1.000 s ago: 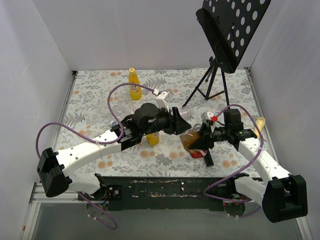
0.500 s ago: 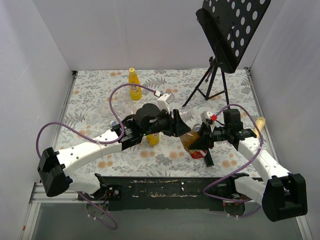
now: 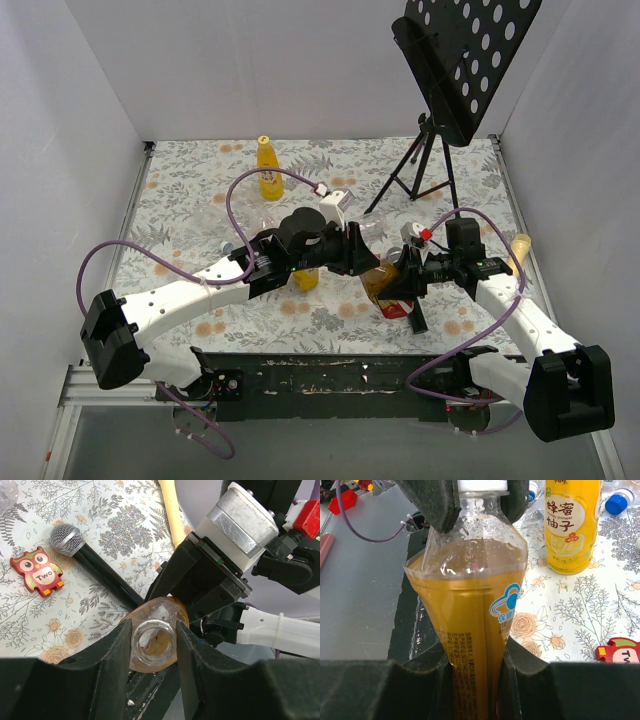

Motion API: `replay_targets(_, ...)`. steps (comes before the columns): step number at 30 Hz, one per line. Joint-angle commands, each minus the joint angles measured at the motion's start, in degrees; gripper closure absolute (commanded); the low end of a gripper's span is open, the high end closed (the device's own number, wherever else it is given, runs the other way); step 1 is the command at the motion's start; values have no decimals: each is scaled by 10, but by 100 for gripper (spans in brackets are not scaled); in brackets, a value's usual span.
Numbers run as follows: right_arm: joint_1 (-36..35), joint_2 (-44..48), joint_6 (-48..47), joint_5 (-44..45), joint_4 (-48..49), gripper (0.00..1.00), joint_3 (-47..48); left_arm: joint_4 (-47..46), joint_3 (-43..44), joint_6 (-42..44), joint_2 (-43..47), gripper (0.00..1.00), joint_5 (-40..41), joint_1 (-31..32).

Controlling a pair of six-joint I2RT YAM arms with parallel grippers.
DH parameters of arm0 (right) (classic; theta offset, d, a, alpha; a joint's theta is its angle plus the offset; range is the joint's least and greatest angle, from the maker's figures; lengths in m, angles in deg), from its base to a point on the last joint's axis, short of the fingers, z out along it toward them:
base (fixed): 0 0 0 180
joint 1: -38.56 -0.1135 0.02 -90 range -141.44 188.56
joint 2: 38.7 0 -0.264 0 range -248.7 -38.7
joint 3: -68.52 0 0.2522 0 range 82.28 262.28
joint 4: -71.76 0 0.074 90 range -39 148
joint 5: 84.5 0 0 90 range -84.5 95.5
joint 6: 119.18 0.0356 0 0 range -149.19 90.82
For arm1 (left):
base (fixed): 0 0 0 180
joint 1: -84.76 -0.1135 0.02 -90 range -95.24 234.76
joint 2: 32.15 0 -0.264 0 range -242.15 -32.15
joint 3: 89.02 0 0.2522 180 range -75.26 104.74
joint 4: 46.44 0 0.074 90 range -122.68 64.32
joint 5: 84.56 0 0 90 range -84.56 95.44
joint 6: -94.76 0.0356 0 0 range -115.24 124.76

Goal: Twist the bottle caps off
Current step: Place the plastic bottle at the corner of the board.

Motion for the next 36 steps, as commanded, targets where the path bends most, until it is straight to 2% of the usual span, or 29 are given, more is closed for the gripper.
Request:
replay_targets(1,4,0,-4,-12,19,82,6,7,17,0,12,98,-4,-3)
replay_targets(6,4,0,-8,-4,11,24,9,4,13,4,35,100,1,-3)
replay_targets(7,4,0,-14,-6,5,19,11,7,13,7,42,100,3,-3)
replay_targets(12,5,1,-65,-22,-45,15,20,34,18,16,66,100,9,-3)
replay_targets(17,13,5,-234,-24,-179,13,63,94,50,45,82,100,19,-3)
replay_targets(19,27,11,-268,-24,-211,13,70,125,72,65,87,100,38,-2)
replay_targets(25,60,36,-303,-31,-235,13,66,197,162,129,83,100,122,-3)
replay_targets(36,68,33,-317,-27,-246,13,64,237,303,228,60,100,243,-10)
